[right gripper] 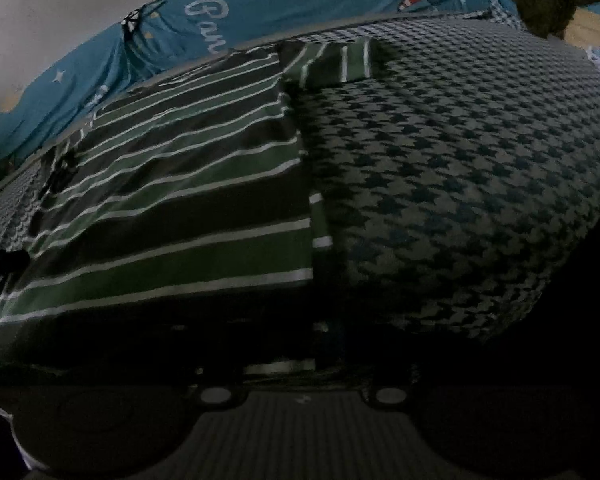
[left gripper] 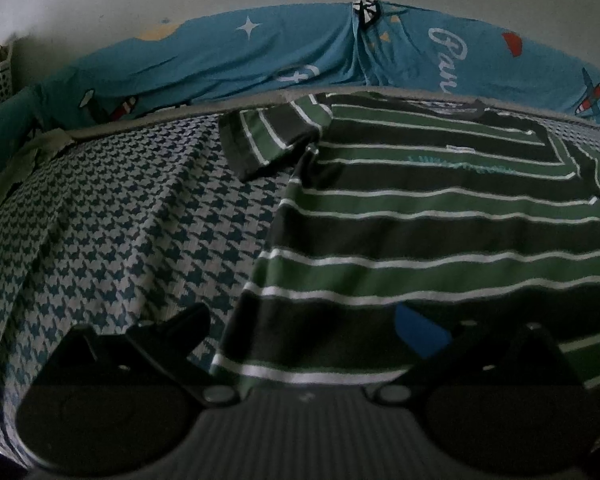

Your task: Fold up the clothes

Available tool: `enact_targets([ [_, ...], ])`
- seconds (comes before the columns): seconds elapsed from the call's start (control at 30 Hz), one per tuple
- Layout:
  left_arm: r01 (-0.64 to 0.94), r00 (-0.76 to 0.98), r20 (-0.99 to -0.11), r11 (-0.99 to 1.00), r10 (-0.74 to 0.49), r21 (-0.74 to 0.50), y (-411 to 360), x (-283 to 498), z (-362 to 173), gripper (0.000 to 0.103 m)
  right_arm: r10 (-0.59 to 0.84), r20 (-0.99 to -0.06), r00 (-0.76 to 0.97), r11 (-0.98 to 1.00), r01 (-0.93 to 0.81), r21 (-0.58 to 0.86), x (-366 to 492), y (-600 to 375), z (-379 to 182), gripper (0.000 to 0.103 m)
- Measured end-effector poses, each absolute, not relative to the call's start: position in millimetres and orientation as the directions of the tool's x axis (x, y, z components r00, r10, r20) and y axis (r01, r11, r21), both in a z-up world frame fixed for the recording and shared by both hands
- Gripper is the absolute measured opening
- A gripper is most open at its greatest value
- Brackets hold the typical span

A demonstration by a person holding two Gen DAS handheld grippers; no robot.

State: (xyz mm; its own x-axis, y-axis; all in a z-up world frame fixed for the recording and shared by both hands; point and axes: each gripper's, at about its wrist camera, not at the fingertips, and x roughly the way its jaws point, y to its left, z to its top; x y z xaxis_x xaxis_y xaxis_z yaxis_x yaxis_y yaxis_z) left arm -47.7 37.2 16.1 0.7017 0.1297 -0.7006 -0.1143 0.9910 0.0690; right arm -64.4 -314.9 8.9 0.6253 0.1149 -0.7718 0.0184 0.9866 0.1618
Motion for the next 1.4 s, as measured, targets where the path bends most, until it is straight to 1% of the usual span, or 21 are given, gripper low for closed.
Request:
enact_targets([
  [0.03,-0.114,0.700,-0.702,0.991,0.130,0.070,37.6,-47.7,15.6,0.103,0.111,-0.771,0.626,0.988,0.013,0.153,-65.4,-313.7,9.4,0.009],
  [0.07,-0.114,0.699,-0.703,0.991,0.130,0.070,37.8,-47.7,15.2,0.103,0.111,-0.771,0.627,0.989,0.009,0.150,-66.4,-313.0,10.2,0.007],
  [0.4,-0.144,0.670,-0.726,0.987,0.154,0.076,42.6,-48.4,8.5,0.103,0.018,-0.793,0.609,0.998,0.036,0.051,-79.6,-311.1,19.9,0.005],
  [0.43,-0.144,0.666,-0.730,0.987,0.153,0.076,42.4,-48.2,7.4,0.103,0.006,-0.805,0.593,0.998,0.047,0.042,-78.5,-311.6,17.6,0.001],
  [0.53,-0.146,0.656,-0.738,0.986,0.160,0.084,42.0,-49.1,5.1,0.103,-0.037,-0.863,0.504,0.994,0.109,0.020,-73.2,-318.0,6.4,0.001],
  [0.67,-0.141,0.654,-0.740,0.987,0.154,0.081,40.2,-49.8,4.0,0.103,-0.011,-0.819,0.573,0.994,0.094,0.052,-78.6,-318.4,18.4,0.002],
  [0.93,-0.127,0.689,-0.714,0.991,0.121,0.045,36.0,-51.8,9.2,0.103,0.041,-0.765,0.643,0.996,0.036,0.084,-82.6,-310.0,29.6,0.002],
  [1.03,-0.123,0.705,-0.701,0.992,0.110,0.032,33.2,-51.6,12.3,0.103,0.081,-0.741,0.666,0.994,0.003,0.112,-80.3,-307.2,32.6,0.002],
  [1.23,-0.089,0.725,-0.683,0.995,0.087,0.033,20.2,-49.9,13.3,0.103,0.158,-0.703,0.693,0.987,-0.085,0.138,-65.1,-296.5,43.0,0.006],
  [1.4,-0.049,0.719,-0.690,0.996,0.087,0.074,5.9,-46.5,8.0,0.103,0.174,-0.679,0.713,0.985,-0.120,0.127,-36.9,-295.4,57.4,0.013],
])
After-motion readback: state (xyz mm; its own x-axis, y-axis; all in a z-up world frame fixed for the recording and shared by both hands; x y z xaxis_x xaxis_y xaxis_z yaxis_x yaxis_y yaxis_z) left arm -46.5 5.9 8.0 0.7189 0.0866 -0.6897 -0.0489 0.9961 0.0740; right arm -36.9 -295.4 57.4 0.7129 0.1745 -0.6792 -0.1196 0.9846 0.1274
